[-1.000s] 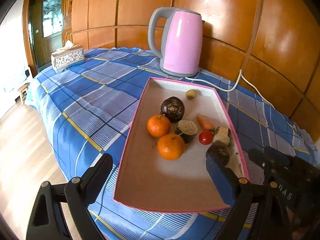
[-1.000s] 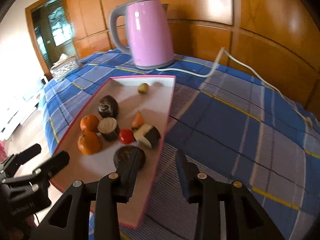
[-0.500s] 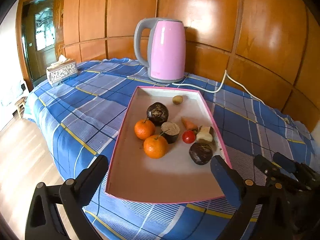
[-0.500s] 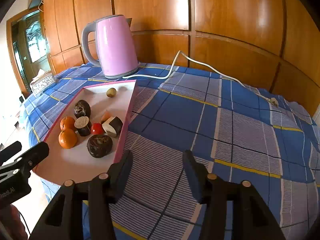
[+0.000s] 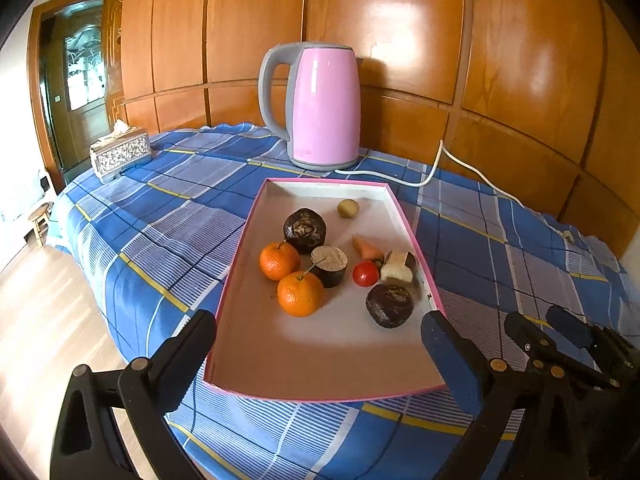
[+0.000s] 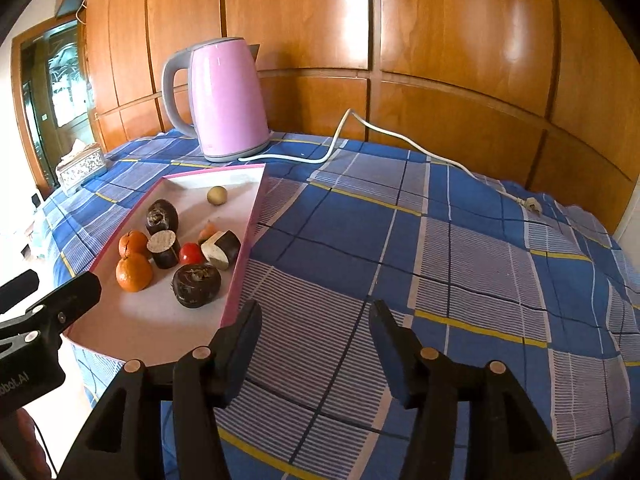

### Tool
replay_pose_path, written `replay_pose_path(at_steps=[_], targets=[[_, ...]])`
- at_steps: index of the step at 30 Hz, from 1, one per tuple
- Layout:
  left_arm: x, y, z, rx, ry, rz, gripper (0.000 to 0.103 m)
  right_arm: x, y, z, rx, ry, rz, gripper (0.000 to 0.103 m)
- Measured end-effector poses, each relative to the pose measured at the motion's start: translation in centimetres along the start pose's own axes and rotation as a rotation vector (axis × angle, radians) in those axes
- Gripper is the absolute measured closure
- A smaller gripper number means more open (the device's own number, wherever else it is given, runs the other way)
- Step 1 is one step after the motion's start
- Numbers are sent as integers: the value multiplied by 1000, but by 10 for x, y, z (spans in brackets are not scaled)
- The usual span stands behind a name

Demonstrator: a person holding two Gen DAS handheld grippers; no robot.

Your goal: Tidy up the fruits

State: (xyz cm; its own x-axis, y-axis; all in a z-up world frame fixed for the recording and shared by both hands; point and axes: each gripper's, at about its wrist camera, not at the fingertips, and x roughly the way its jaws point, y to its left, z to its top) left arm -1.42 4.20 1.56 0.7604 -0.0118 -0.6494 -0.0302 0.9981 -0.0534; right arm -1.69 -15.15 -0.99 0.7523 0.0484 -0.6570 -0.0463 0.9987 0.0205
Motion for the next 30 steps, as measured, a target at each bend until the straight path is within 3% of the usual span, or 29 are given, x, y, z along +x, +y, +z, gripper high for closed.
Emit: replay_pose_path(at_steps=[30], targets=[[7,2,2,-37,30,34,0,0,-1,-2,2,-5,2,46]])
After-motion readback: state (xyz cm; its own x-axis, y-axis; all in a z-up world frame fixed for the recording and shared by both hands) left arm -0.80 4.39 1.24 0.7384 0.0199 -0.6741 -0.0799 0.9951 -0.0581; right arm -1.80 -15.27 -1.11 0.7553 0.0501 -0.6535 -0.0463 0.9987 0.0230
